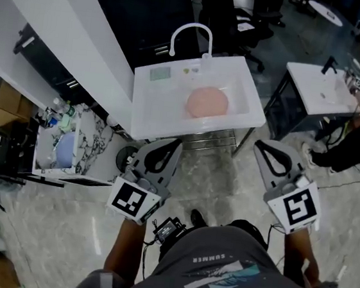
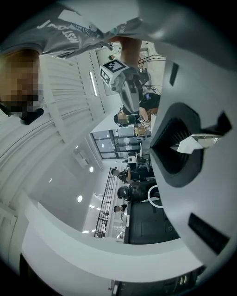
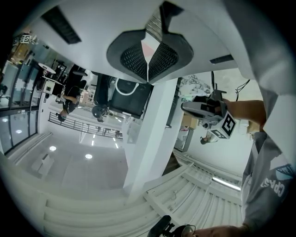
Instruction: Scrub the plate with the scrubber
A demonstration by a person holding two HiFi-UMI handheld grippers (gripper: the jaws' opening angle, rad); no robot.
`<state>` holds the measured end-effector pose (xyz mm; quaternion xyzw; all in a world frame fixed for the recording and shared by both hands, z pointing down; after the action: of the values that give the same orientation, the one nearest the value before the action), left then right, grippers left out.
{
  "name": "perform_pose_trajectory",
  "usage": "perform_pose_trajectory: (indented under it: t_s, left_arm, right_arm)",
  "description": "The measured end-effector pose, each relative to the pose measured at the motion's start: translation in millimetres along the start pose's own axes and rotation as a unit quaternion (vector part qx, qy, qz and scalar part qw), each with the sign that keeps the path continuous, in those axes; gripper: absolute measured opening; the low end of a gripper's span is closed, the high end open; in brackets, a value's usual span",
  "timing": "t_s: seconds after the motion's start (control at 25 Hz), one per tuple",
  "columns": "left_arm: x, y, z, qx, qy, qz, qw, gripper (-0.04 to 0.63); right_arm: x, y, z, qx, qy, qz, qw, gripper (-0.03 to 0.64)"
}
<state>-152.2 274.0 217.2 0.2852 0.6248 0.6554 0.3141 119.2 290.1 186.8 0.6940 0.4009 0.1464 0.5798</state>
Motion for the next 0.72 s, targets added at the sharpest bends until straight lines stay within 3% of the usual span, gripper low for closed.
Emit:
perform_pose_trajectory:
  t_s: [0.4,0.72]
  left_arm:
    - [-18.2,9.5,-22.9,0.011,-0.003,-0.006,0.9999,0.002]
    - [-55.0,17.9,-42.5,0.020,-0.038,-0.026,0.9987,0.002]
  right_arm:
    - [-28.8,4.3,15.7,-0.008,-0.007,-0.007,1.000,0.032]
    - [-65.7,15.2,61.8,-0.005,-0.042,-0.005,0.999,0.032]
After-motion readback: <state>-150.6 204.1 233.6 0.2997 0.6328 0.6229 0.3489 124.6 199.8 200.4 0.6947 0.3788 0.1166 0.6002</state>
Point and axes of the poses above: the fingertips, and each gripper's own axes: x backward along the fingers, z to its right, y out of its underside, the point moved 9 cm from there along x, backward along the fingers, and after that the axes turned 6 degrees about -y, right-handed, at the moved point
